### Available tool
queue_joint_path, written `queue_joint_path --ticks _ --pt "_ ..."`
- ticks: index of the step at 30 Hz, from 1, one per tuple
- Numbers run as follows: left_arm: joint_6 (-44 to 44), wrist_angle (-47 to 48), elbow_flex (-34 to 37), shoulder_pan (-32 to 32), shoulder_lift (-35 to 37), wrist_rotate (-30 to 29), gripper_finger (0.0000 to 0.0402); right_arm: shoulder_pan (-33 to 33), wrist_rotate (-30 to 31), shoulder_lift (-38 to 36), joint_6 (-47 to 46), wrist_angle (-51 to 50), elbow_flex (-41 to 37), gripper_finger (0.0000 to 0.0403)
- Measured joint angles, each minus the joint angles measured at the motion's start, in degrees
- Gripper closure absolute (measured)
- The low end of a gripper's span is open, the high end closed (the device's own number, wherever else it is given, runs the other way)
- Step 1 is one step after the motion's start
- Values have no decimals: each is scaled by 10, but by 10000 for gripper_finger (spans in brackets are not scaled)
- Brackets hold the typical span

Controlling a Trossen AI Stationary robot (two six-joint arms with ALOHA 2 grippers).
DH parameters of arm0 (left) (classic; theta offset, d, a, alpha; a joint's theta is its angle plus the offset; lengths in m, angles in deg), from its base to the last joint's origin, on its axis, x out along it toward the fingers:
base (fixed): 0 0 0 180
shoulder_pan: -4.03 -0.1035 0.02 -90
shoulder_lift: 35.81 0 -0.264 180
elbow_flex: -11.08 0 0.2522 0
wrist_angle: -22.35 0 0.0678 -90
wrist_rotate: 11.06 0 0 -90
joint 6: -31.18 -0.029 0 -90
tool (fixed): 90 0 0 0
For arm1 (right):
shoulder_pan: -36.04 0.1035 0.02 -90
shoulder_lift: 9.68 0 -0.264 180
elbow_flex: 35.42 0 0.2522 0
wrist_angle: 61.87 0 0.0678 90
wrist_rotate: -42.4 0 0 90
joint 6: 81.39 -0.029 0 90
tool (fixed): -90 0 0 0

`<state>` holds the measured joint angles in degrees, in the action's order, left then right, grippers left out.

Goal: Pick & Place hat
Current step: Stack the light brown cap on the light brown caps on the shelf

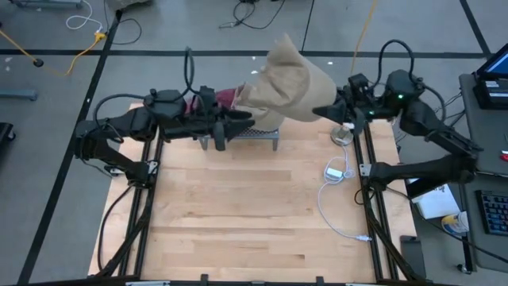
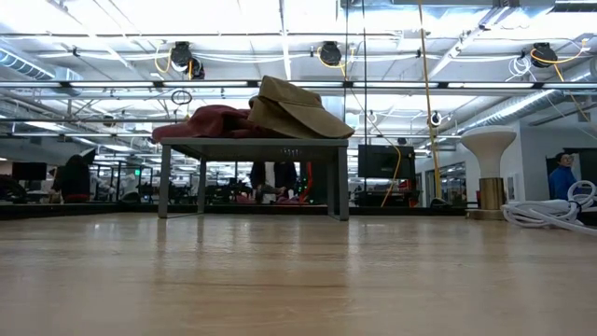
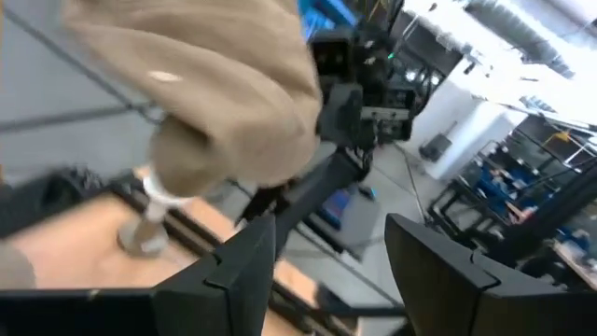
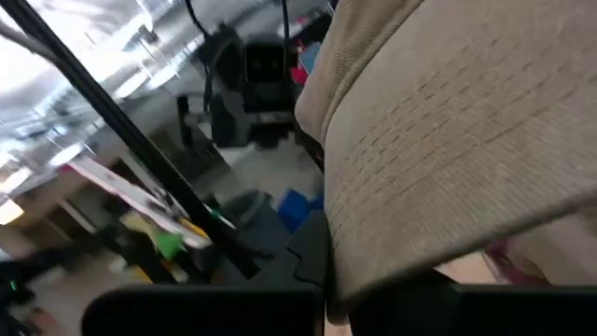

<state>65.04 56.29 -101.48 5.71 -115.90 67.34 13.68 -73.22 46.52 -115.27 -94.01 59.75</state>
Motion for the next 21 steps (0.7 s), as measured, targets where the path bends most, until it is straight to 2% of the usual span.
queue_joint_path --ticks 6,11,21 --pt "50 58 0 -15 1 13 192 -1 -7 -48 60 -105 0 397" --pt "59 67 0 -28 1 13 192 -1 -19 -83 76 -162 0 397" --pt "61 66 0 -59 0 43 192 0 -62 -127 76 -181 0 397"
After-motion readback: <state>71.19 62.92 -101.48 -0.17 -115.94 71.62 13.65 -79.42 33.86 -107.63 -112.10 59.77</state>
